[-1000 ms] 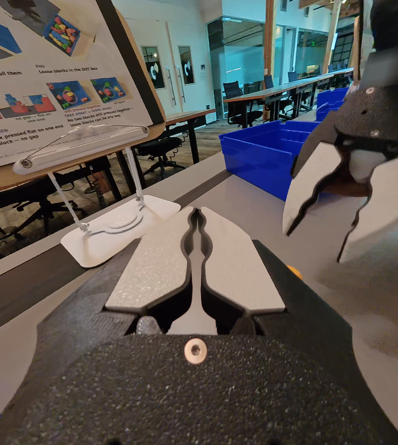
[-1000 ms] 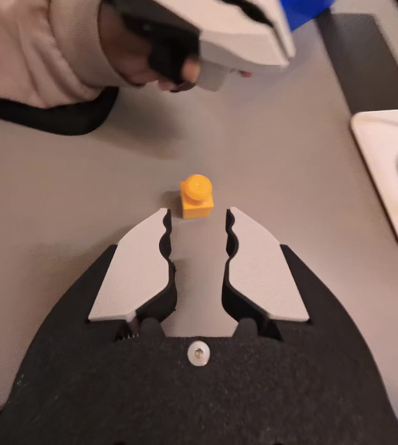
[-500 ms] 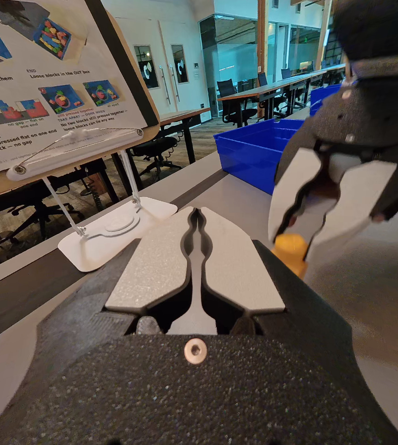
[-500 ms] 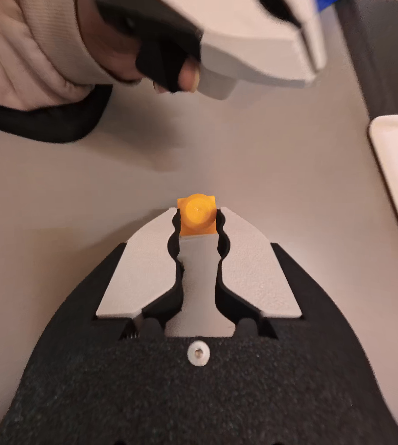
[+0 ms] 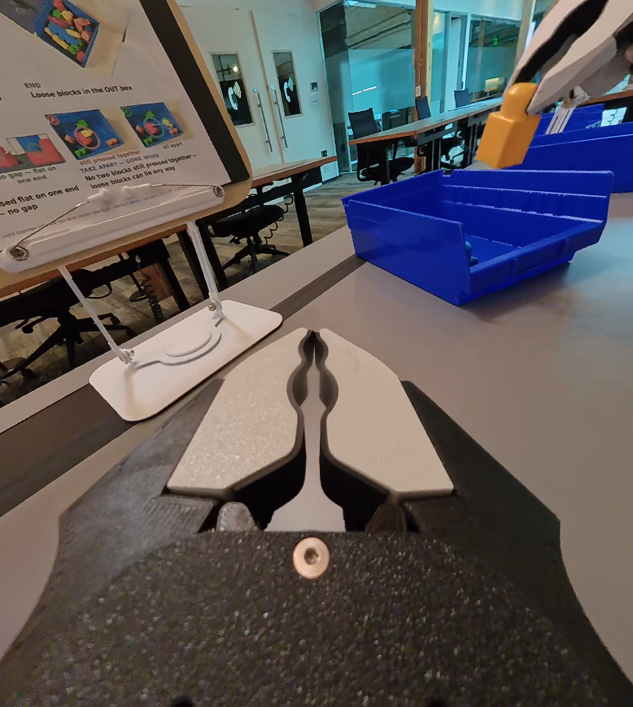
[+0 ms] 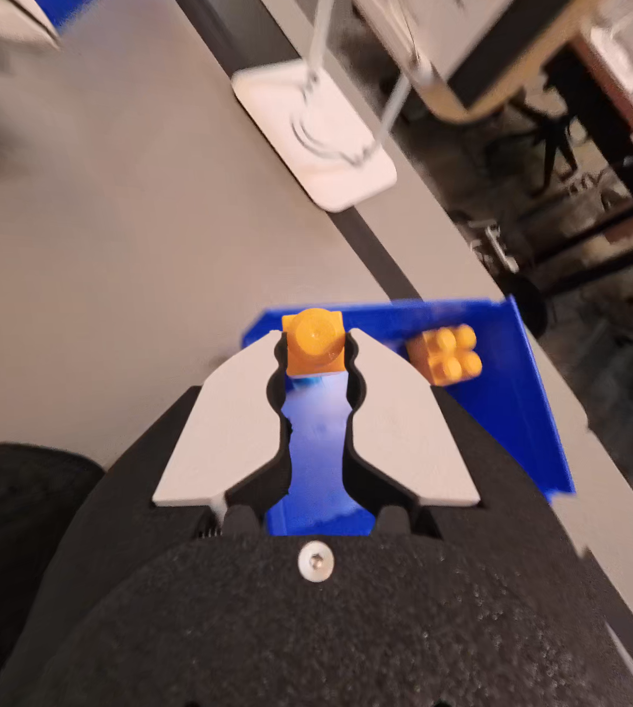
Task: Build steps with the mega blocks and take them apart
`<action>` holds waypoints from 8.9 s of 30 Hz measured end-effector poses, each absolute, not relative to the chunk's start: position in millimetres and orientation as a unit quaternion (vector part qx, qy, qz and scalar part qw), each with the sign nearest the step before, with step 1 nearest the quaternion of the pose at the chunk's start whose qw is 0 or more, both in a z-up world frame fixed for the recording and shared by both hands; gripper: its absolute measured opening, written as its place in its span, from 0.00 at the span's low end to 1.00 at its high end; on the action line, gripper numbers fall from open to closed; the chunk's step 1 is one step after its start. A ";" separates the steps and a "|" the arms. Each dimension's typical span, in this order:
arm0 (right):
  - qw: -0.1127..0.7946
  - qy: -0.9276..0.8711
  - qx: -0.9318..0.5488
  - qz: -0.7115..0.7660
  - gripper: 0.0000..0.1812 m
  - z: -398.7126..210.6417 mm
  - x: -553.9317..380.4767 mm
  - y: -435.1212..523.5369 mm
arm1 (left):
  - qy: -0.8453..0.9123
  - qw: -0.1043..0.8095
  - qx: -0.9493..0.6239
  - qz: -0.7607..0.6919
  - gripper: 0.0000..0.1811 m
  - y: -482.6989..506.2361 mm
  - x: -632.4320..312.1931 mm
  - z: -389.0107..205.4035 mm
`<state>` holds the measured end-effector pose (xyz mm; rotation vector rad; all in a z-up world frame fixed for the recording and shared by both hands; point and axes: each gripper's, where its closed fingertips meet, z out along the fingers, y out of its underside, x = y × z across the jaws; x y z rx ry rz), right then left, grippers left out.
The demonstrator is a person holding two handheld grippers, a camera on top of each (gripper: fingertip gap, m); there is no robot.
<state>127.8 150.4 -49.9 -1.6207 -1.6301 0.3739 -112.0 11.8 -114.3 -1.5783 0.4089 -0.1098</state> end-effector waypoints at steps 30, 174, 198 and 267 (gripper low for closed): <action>0.209 -0.673 -0.687 0.175 0.19 -190.7 136.5 182.2 | 0.210 0.664 -0.716 -0.043 0.00 14.1 -105.1 -128.0; 0.286 -0.531 -0.340 0.722 0.20 -69.1 -43.2 -33.1 | 0.195 0.644 -0.625 -0.395 0.21 -32.8 -33.2 -69.2; 0.322 -0.645 -0.357 0.595 0.18 -55.4 -3.5 -7.7 | 0.307 0.577 -0.686 -0.320 0.20 -39.4 -33.6 -110.8; 0.308 -0.749 -0.456 0.368 0.16 -75.9 23.8 -9.3 | 0.321 0.593 -0.677 -0.294 0.19 -37.3 -1.6 -122.3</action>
